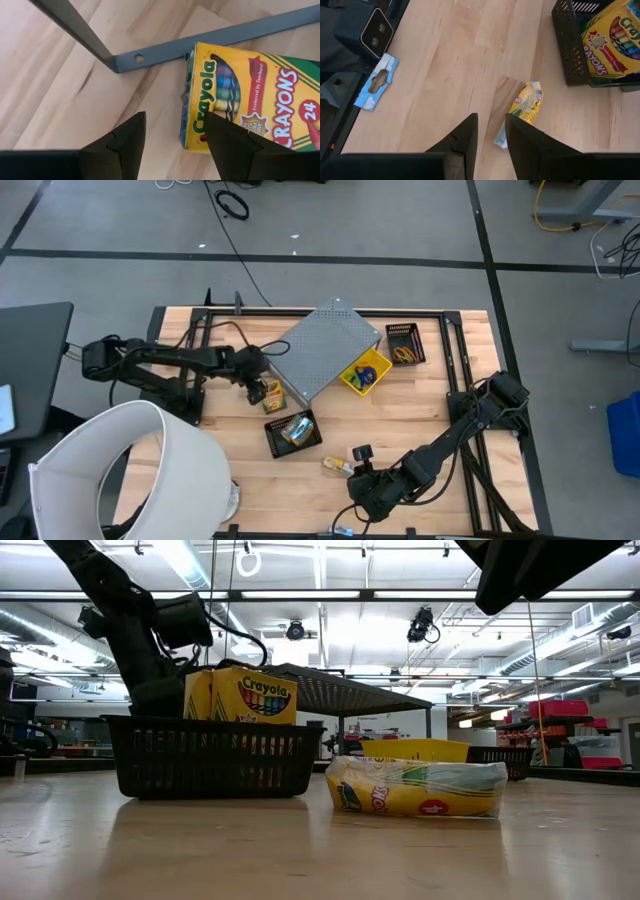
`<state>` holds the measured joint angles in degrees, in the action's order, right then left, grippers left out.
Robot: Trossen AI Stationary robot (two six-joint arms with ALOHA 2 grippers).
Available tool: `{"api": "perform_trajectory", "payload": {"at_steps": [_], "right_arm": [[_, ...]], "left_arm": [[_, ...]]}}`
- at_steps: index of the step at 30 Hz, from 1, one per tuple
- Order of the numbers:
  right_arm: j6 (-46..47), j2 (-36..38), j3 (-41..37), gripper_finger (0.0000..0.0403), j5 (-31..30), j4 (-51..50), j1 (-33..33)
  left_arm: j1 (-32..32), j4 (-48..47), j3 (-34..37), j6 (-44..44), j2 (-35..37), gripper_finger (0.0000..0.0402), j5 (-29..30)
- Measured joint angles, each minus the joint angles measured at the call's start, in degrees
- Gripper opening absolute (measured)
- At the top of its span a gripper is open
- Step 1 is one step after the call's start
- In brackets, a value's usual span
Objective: Pick & Place Office Desk Supplies
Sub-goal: Put the crayon box into the bottom black bin
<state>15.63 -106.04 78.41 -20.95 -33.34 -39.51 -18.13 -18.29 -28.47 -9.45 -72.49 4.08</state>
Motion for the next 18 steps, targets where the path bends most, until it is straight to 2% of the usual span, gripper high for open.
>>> {"api": "perform_trajectory", "payload": {"at_steps": [5, 18], "right_arm": [[-0.01, 0.0, 0.0, 0.0107, -0.02, 0.0, 0.0], [-0.02, 0.0, 0.0, 0.0107, -0.04, -0.04, 0.0]], "left_arm": [[-0.41, 0.82, 0.08, 1.17, -0.6, 0.0198, -1.48], [-0.4, 0.84, 0.24, 2.91, -0.63, 0.0135, -6.93]]}}
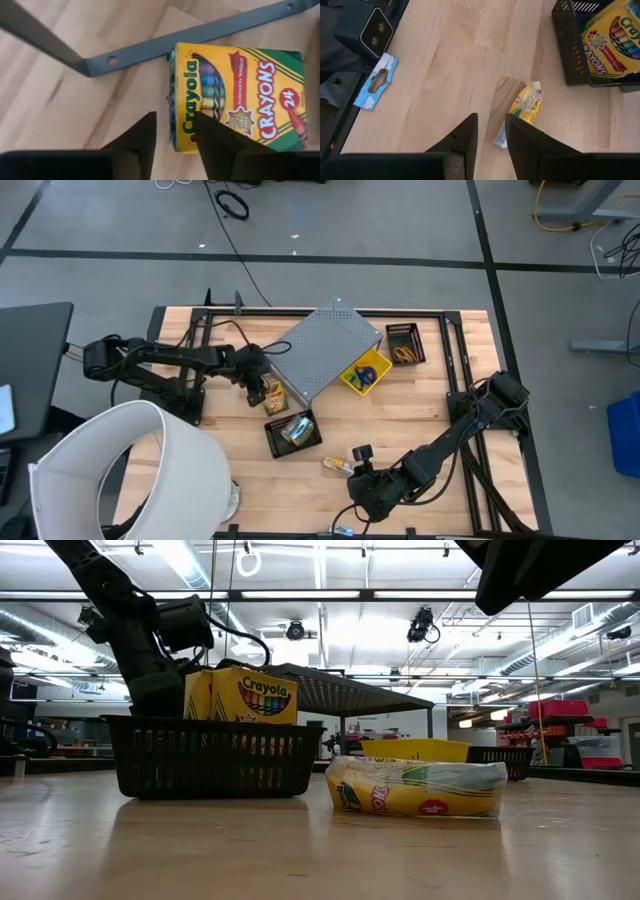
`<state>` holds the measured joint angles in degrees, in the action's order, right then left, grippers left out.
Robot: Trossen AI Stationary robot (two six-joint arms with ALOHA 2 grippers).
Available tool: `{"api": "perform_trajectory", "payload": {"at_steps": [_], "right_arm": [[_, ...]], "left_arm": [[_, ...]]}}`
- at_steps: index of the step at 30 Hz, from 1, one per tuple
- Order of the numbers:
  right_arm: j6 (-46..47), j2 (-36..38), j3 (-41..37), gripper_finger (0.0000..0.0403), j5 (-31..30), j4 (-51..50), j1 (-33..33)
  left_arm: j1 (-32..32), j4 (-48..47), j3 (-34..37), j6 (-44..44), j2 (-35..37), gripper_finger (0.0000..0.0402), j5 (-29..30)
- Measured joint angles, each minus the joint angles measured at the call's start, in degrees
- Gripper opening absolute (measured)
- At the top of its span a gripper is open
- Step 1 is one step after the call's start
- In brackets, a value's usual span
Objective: Pick & Place Office Desk Supplies
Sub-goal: Put the crayon box into the bottom black bin
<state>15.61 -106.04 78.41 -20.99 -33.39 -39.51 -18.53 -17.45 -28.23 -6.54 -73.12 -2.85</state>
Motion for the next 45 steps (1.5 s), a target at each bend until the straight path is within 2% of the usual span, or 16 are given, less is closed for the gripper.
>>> {"api": "perform_trajectory", "payload": {"at_steps": [3, 6, 8, 16, 31, 45], "right_arm": [[-0.01, 0.0, 0.0, 0.0107, 0.0, 0.0, 0.0], [0.0, 0.0, 0.0, 0.0107, 0.0, 0.0, 0.0], [-0.01, 0.0, 0.0, 0.0107, -0.01, 0.0, 0.0], [0.2, 0.0, 0.0, 0.0107, -0.02, -0.07, -0.04], [0.2, 0.0, 0.0, 0.0107, -0.02, -0.35, -0.04], [0.01, 0.0, 0.0, 0.0107, -0.02, -0.35, -0.04]], "left_arm": [[0.18, -0.02, 0.0, -0.9, 0.0, 0.0095, -0.9], [0.19, -0.12, 0.02, -1.09, 0.0, 0.0024, -1.69], [0.31, -0.14, 0.02, -1.83, 0.11, 0.0009, -1.83], [6.74, -3.04, -2.13, -6.52, 3.47, 0.0003, 2.54], [21.08, -19.18, -16.49, -13.26, 4.13, 0.0001, 23.02], [27.17, -23.6, -21.62, -17.45, 4.15, 0.0, 28.14]]}}
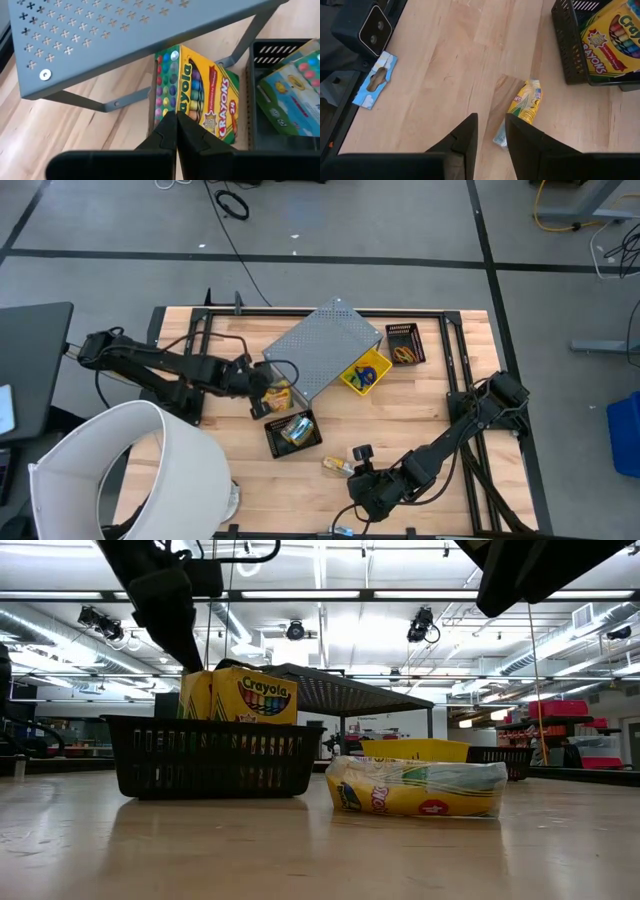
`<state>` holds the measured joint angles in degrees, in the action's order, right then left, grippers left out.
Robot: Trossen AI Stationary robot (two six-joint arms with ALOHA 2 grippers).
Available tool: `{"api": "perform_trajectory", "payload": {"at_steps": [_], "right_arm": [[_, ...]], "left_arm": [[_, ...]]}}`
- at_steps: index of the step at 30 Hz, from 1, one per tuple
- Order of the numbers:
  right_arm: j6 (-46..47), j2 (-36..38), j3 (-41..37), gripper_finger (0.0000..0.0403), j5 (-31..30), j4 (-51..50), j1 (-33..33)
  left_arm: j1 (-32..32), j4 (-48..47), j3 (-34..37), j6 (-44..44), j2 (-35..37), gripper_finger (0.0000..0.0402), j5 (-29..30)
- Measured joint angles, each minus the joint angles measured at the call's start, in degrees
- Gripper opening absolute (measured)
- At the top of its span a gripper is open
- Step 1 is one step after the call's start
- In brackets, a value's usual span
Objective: Pick & Place Office Desk Supplies
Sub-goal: Put the crayon box into the bottom black bin
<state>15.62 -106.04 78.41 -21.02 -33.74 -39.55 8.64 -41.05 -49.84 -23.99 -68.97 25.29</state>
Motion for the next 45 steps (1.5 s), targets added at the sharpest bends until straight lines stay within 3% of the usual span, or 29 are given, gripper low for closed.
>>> {"api": "perform_trajectory", "payload": {"at_steps": [16, 34, 45], "right_arm": [[0.0, 0.0, 0.0, 0.0107, -0.01, 0.0, 0.0], [0.04, 0.0, 0.0, 0.0107, -0.02, -0.39, -0.02], [-0.43, 0.0, 0.0, 0.0107, -0.06, -0.52, 0.04]], "left_arm": [[4.19, -1.33, -2.55, -1.92, 0.03, 0.0, 3.35], [12.46, -2.83, -5.01, -9.51, -3.78, 0.0, 0.43], [13.17, -0.05, -5.01, -11.12, -9.02, 0.0, -2.88]]}}
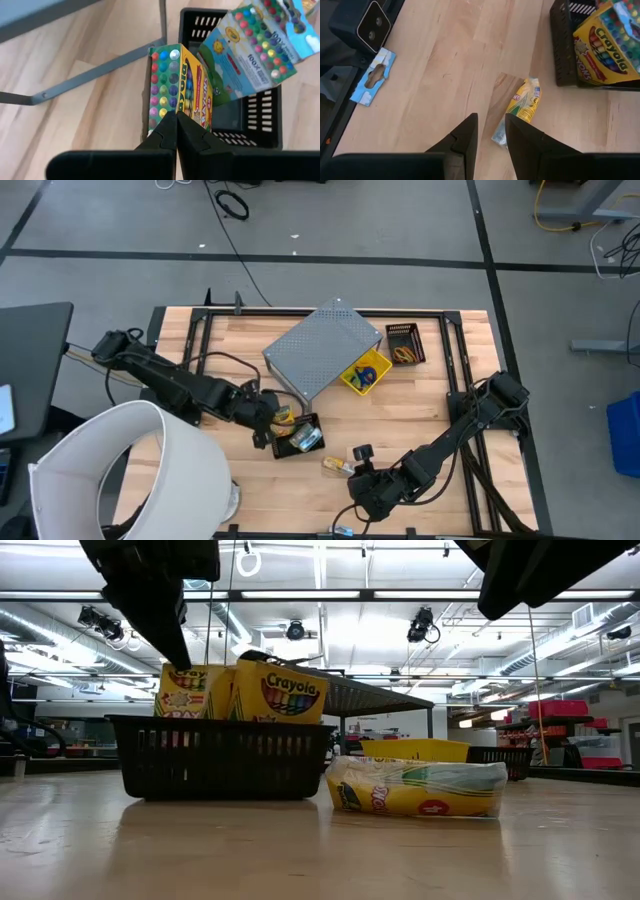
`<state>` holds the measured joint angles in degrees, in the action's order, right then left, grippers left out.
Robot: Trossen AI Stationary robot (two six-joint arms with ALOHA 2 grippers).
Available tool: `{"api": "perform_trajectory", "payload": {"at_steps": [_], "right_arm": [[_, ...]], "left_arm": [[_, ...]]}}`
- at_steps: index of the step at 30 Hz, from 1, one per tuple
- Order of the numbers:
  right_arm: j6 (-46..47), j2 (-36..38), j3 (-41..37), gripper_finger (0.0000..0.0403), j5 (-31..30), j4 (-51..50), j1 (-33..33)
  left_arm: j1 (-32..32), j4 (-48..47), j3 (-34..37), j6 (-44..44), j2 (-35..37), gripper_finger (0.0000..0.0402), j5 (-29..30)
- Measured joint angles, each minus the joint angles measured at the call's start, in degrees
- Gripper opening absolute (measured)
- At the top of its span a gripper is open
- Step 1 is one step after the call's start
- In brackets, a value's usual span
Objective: Pick & Place Office Desk Supplies
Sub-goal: Put the crayon box into the bottom black bin
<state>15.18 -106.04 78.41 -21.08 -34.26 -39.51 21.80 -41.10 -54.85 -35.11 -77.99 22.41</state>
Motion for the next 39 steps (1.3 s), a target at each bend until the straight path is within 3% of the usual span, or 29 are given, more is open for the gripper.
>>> {"api": "perform_trajectory", "payload": {"at_steps": [11, 20, 33, 39], "right_arm": [[-0.66, 0.0, 0.0, 0.0107, -0.29, -0.06, 0.77], [-1.1, 0.0, 0.0, 0.0107, -0.27, -0.07, 2.05], [-2.31, 0.0, 0.0, 0.0107, -0.01, -0.07, 3.1], [-2.04, 0.0, 0.0, 0.0107, 7.05, -0.07, 3.1]], "left_arm": [[1.29, 3.47, 0.0, 0.87, -0.01, 0.0, 0.51], [3.43, 8.88, 0.0, 6.74, -0.01, 0.0029, -4.23], [3.39, 11.19, 0.0, 10.84, -0.01, 0.0047, -1.77], [3.83, 19.08, 0.0, 21.12, -0.01, 0.0048, -1.5]]}}
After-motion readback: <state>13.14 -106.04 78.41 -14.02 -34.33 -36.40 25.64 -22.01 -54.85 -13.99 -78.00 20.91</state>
